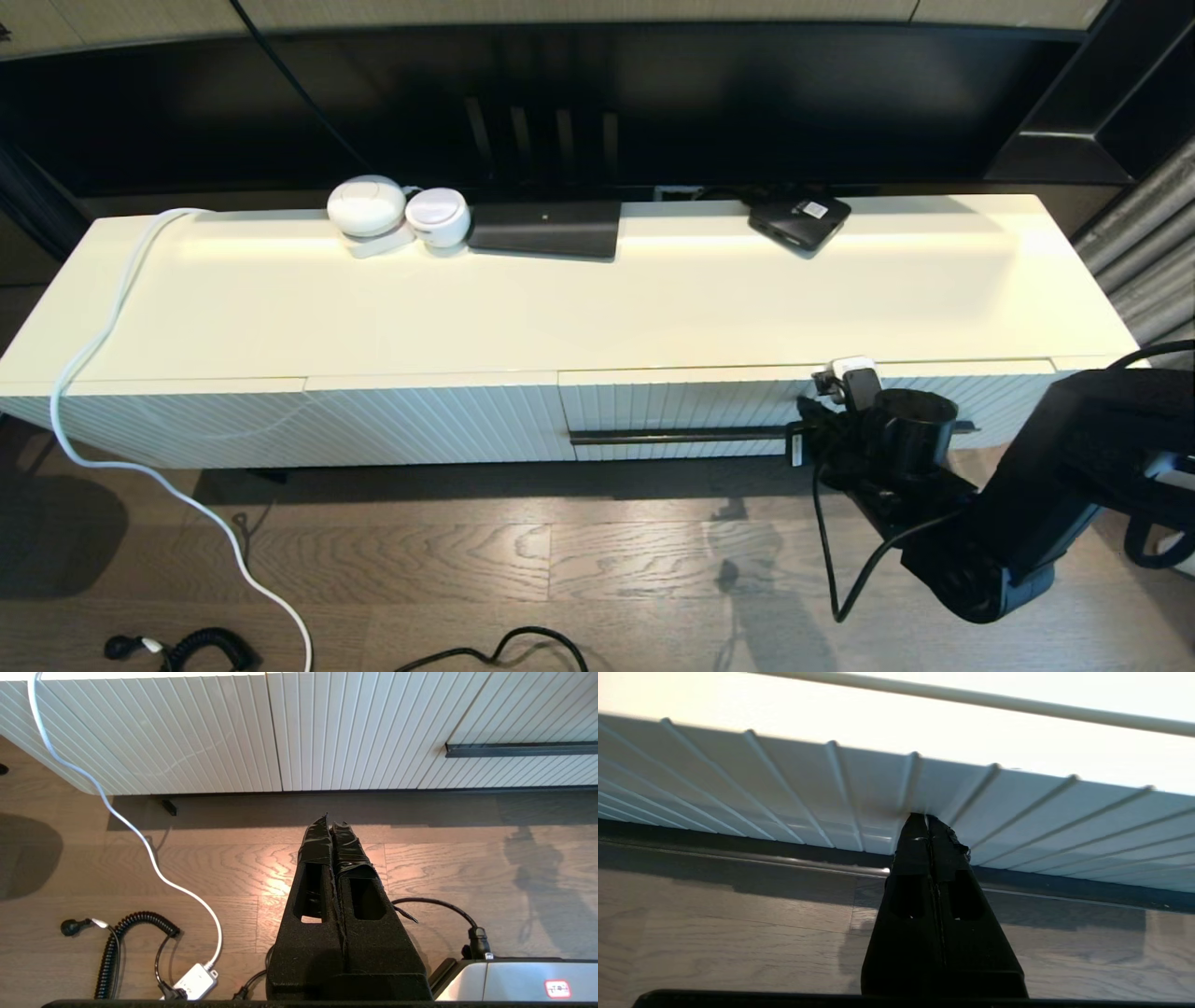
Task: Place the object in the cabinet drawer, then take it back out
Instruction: Close the drawer, then open the drawer
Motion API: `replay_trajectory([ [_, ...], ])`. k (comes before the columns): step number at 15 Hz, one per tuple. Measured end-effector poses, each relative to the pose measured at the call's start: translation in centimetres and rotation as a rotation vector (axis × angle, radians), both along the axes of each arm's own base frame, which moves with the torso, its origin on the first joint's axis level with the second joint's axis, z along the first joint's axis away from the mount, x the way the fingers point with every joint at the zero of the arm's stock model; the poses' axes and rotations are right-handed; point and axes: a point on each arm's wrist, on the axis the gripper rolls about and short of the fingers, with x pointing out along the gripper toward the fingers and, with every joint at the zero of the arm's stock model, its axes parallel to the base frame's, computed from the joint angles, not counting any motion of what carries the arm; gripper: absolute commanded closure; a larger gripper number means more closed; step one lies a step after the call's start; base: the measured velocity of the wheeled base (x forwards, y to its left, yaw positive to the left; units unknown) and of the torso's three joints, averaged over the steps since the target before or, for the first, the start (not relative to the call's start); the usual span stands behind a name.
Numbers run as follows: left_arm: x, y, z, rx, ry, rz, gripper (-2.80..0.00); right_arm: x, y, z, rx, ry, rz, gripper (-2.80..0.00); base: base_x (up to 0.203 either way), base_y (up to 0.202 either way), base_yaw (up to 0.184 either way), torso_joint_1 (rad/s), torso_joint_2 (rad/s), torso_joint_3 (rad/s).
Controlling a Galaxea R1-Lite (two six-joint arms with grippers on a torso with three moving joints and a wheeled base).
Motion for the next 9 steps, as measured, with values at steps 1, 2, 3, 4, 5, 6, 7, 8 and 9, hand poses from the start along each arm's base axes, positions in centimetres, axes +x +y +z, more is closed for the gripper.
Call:
replay_trajectory([
  [1,0.0,0.0,0.0,0.000,0.000,0.000,0.00,-0.5,-0.1,0.3,-0.003,0.005,0.001,0.00,0.000,0.000,0.000,0.000,0.00,0.000],
  [2,0.0,0.0,0.0,-0.001,0.000,0.000,0.00,-1.1,-0.2,0.6,-0.007,0.014,0.007,0.00,0.000,0.000,0.000,0.000,0.00,0.000],
  [3,0.0,0.0,0.0,-0.001,0.000,0.000,0.00,-1.8,-0.3,1.0,-0.014,0.029,0.012,0.00,0.000,0.000,0.000,0.000,0.00,0.000],
  [4,0.0,0.0,0.0,0.000,0.000,0.000,0.00,-2.6,-0.5,1.7,-0.021,0.041,0.018,0.00,0.000,0.000,0.000,0.000,0.00,0.000],
  [5,0.0,0.0,0.0,0.000,0.000,0.000,0.00,-3.7,-0.7,2.6,-0.032,0.055,0.026,0.00,0.000,0.000,0.000,0.000,0.00,0.000],
  [6,0.0,0.0,0.0,-0.001,0.000,0.000,0.00,-4.9,-0.9,3.8,-0.042,0.066,0.037,0.00,0.000,0.000,0.000,0.000,0.00,0.000],
  [7,0.0,0.0,0.0,-0.001,0.000,0.000,0.00,-6.4,-1.1,5.1,-0.054,0.080,0.048,0.00,0.000,0.000,0.000,0.000,0.00,0.000],
  [8,0.0,0.0,0.0,-0.001,0.000,0.000,0.00,-8.0,-1.5,6.4,-0.070,0.094,0.063,0.00,0.000,0.000,0.000,0.000,0.00,0.000],
  [9,0.0,0.0,0.0,0.000,0.000,0.000,0.00,-9.9,-1.9,7.8,-0.096,0.105,0.081,0.00,0.000,0.000,0.000,0.000,0.00,0.000],
])
